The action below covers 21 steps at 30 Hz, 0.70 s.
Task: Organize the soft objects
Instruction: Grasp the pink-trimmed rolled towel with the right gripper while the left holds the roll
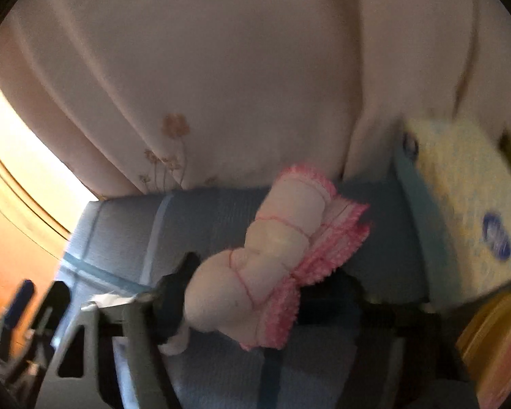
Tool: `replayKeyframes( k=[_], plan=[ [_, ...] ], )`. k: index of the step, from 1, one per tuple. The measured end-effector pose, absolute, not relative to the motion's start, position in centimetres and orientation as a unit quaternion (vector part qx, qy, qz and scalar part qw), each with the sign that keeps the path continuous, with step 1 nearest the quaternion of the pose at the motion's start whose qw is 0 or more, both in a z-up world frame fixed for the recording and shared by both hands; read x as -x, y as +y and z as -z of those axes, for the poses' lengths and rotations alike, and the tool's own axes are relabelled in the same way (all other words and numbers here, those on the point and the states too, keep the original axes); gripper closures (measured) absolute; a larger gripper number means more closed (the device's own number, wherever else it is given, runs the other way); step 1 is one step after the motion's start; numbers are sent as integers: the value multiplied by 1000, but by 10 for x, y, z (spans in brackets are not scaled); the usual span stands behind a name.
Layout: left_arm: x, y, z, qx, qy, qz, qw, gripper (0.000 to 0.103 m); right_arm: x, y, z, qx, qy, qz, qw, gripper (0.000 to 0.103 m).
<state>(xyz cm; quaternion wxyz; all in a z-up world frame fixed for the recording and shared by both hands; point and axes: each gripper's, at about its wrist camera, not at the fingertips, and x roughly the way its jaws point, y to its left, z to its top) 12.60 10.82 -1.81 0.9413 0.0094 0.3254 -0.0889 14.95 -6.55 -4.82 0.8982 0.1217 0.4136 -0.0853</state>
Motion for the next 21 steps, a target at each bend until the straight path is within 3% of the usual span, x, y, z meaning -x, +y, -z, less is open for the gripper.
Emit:
replayKeyframes(
  k=[5,7,11,14,17,21],
  plan=[
    [-121,105,14,16,321,157,934,23,-136,-61,40,-108,379,67,917,57],
    [-121,102,16,42,340,222,913,12,-116,-58,23,-82,331,72,937,57],
    [-116,83,17,14,337,253,907,0,-65,-53,-4,-22,243,92,965,57],
    [-116,59,24,-53,343,228,910,0,-32,-55,-8,-3,208,102,973,57],
    [-136,39,43,-103,407,195,886,0,-21,-63,-4,-4,208,103,973,57],
    [-158,52,55,-66,451,164,875,4,-24,-75,-2,-29,218,100,970,57]
  ],
)
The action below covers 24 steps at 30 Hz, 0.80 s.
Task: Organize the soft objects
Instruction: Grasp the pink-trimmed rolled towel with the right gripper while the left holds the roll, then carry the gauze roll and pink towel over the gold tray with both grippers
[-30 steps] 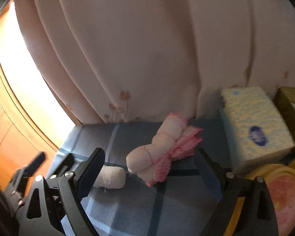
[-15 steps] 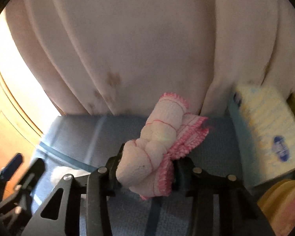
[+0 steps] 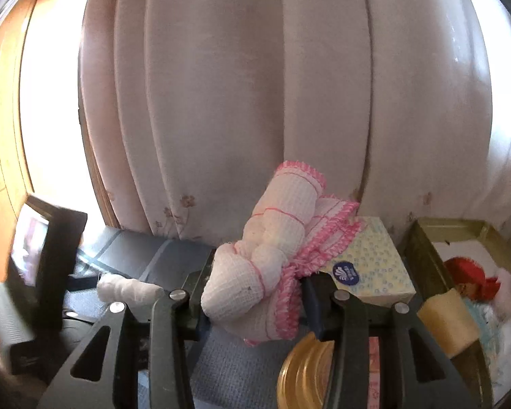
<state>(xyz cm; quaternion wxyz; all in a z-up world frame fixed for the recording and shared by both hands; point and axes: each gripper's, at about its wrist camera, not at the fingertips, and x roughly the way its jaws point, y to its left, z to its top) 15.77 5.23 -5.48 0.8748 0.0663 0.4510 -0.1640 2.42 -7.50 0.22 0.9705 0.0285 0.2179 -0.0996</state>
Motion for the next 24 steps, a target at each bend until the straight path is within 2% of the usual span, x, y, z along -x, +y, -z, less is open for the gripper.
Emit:
replayKeyframes(
  k=[12,14,20,24],
  plan=[
    [-160,55,53,-50,448,159,878,6,-26,-76,1,-25,227,93,969,55],
    [-156,52,50,-41,441,172,880,24,-25,-76,1,-26,230,93,968,55],
    [-150,61,40,-9,426,190,884,25,-30,-76,6,-29,244,85,966,55],
    [-132,69,23,-13,369,152,917,25,-27,-72,4,-17,229,87,969,55]
  ],
)
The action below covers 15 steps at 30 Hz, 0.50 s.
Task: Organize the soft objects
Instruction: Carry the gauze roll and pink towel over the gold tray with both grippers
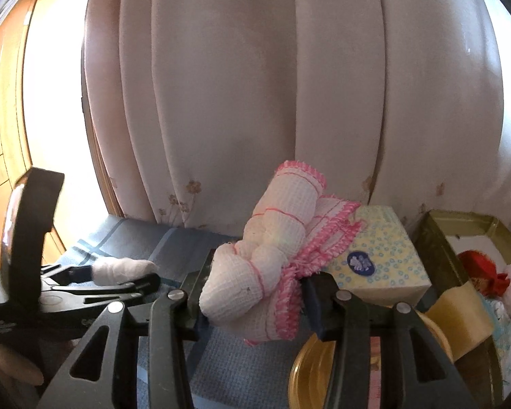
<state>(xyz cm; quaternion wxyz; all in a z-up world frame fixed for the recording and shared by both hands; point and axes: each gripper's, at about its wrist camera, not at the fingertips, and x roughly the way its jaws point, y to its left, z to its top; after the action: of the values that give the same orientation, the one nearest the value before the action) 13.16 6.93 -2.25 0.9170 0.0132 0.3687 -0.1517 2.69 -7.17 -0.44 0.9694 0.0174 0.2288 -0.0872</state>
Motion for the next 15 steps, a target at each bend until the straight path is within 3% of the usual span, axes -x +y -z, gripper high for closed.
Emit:
replayKeyframes(
  k=[6,15],
  plan=[
    [-103,78,2,-25,277,95,956,25,-25,-70,4,-5,220,91,971,55],
    [-96,77,-2,-44,247,64,966,25,-13,-71,3,10,212,84,974,55]
  ],
)
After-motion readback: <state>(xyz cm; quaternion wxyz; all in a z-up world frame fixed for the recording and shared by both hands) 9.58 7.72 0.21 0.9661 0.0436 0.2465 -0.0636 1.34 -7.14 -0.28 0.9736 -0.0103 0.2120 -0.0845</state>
